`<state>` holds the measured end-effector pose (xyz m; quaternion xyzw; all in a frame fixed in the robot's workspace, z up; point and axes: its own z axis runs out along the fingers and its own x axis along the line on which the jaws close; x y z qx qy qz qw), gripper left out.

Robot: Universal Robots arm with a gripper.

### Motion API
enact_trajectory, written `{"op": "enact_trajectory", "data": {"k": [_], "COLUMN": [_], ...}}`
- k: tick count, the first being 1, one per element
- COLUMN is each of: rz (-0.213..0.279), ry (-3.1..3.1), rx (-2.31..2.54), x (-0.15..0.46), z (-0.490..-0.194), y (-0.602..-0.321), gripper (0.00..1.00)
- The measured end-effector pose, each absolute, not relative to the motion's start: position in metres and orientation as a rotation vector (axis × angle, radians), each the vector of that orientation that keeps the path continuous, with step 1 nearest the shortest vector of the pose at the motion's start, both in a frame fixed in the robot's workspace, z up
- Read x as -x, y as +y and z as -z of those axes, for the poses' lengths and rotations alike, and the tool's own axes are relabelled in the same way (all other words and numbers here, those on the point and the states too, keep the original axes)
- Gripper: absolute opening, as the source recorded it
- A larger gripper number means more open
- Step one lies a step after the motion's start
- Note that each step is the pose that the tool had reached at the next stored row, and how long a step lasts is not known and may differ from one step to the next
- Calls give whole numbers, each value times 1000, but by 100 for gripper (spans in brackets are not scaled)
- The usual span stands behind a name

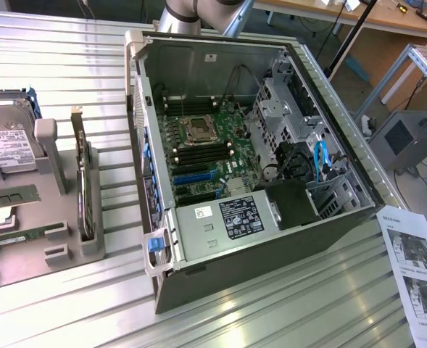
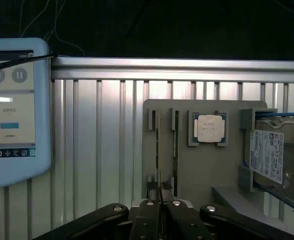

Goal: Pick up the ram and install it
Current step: 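Pick up the ram and move it above insertion slot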

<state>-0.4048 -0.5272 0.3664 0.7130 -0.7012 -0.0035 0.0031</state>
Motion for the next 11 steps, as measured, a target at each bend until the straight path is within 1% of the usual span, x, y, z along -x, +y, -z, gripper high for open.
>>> {"op": "enact_trajectory", "data": {"k": [3,4,11], "rz": [11,11,11], "ry": [-2198,-2198,-2198], "rx": [-2235,-2235,-2235], "x": [405,405,396], "z": [-398,-404,-404], "y": [-527,-527,-527], "gripper": [12,12,12]}}
